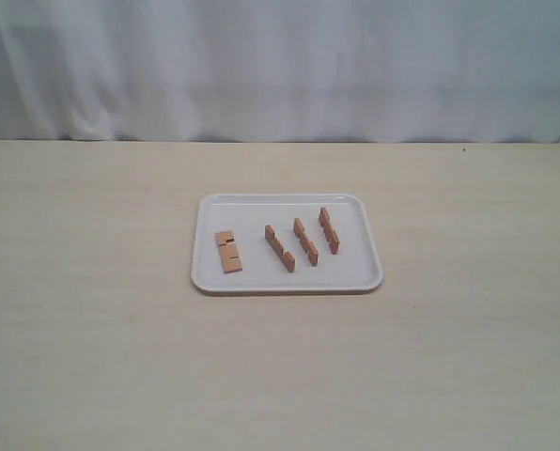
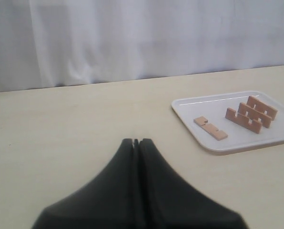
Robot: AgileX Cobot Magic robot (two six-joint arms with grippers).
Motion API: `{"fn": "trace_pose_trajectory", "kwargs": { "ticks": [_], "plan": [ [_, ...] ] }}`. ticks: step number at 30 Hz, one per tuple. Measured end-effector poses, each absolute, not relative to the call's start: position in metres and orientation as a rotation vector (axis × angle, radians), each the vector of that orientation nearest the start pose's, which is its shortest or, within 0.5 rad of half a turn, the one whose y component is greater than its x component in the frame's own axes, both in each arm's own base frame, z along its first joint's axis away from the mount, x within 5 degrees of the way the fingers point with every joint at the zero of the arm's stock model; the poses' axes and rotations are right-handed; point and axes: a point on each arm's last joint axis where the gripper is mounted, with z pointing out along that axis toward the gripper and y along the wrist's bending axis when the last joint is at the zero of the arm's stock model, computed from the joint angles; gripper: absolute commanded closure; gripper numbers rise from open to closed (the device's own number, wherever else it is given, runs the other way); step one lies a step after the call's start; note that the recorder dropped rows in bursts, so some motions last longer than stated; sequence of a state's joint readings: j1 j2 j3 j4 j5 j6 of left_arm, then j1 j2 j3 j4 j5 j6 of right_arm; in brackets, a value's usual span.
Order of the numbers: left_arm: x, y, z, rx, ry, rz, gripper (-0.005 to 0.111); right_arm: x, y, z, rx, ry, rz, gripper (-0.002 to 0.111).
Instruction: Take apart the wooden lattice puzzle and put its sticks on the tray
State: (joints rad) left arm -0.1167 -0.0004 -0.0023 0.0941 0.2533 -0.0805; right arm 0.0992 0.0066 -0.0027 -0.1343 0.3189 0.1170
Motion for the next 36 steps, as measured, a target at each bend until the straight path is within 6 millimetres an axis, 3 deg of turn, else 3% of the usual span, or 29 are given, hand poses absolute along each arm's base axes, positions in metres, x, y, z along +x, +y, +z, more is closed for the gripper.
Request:
{"fn": "trace_pose_trajectory", "kwargs": {
  "ticks": [36],
  "plan": [
    [0.0550, -0.0043, 0.1911, 0.093, 1.731, -0.058, 0.107, 0.0542, 0.0014, 0.1840, -0.068, 1.815, 0.023, 0.104]
  ]
}}
